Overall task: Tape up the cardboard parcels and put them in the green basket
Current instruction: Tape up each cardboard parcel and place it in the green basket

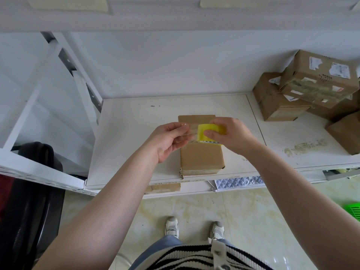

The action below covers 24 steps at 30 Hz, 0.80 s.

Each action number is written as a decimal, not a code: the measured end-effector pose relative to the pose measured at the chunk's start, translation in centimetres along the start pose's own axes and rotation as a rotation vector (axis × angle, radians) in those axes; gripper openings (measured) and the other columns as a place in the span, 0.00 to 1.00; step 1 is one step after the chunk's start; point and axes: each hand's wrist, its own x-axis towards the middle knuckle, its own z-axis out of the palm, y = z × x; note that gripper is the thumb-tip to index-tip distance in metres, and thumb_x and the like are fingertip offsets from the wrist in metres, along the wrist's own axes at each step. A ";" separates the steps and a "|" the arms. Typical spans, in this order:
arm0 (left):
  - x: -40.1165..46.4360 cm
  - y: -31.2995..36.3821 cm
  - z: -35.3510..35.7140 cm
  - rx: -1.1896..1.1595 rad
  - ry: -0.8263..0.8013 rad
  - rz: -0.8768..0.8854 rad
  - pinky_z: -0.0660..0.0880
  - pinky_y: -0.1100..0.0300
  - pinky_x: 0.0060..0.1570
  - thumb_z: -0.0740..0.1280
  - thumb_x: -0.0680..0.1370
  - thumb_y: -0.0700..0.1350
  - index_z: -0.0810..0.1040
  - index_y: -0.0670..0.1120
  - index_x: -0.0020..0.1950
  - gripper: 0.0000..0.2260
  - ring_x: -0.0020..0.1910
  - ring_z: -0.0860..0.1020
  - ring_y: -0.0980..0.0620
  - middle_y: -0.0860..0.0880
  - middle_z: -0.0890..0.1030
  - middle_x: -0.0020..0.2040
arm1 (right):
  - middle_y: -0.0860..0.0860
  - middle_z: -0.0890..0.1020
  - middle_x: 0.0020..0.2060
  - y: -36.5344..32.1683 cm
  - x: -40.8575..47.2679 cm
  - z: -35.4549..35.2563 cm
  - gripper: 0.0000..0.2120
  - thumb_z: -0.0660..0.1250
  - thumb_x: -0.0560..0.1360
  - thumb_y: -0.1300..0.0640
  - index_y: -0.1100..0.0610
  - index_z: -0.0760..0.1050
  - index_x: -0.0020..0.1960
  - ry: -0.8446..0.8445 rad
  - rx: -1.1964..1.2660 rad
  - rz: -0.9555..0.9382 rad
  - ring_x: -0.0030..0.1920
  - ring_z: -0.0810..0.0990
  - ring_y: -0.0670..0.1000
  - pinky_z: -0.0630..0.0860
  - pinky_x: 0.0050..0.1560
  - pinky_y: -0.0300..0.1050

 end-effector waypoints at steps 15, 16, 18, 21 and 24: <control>3.0 -0.5 -1.8 0.265 0.352 0.300 0.76 0.66 0.33 0.71 0.75 0.33 0.80 0.41 0.39 0.06 0.29 0.80 0.57 0.50 0.82 0.30 | 0.46 0.75 0.30 1.0 4.1 -3.0 0.25 0.63 0.70 0.29 0.50 0.71 0.33 0.026 -0.469 0.151 0.33 0.74 0.47 0.64 0.30 0.40; 3.3 -1.2 -1.7 0.277 0.370 0.299 0.74 0.68 0.32 0.71 0.75 0.33 0.81 0.40 0.39 0.05 0.28 0.79 0.59 0.49 0.82 0.31 | 0.45 0.74 0.30 1.2 4.4 -2.7 0.24 0.62 0.70 0.28 0.49 0.70 0.34 0.016 -0.497 0.160 0.32 0.73 0.46 0.63 0.29 0.40; 4.2 -2.6 -1.9 0.257 0.417 0.266 0.74 0.68 0.34 0.72 0.74 0.34 0.81 0.39 0.42 0.03 0.28 0.78 0.60 0.47 0.82 0.34 | 0.45 0.73 0.30 1.6 4.9 -2.0 0.24 0.61 0.70 0.27 0.48 0.68 0.34 -0.011 -0.547 0.170 0.31 0.71 0.45 0.61 0.28 0.39; 5.3 -4.2 -2.2 0.223 0.469 0.208 0.78 0.62 0.45 0.72 0.74 0.35 0.82 0.42 0.43 0.03 0.34 0.80 0.56 0.46 0.83 0.38 | 0.47 0.75 0.31 2.1 5.5 -0.6 0.26 0.61 0.71 0.27 0.52 0.73 0.38 -0.037 -0.565 0.184 0.31 0.73 0.47 0.62 0.28 0.39; 6.0 -5.0 -2.7 0.229 0.492 0.201 0.76 0.62 0.43 0.73 0.74 0.36 0.82 0.46 0.39 0.06 0.34 0.78 0.55 0.48 0.82 0.37 | 0.49 0.81 0.41 2.4 5.8 0.5 0.28 0.61 0.71 0.28 0.53 0.78 0.52 -0.036 -0.548 0.208 0.38 0.76 0.50 0.64 0.31 0.41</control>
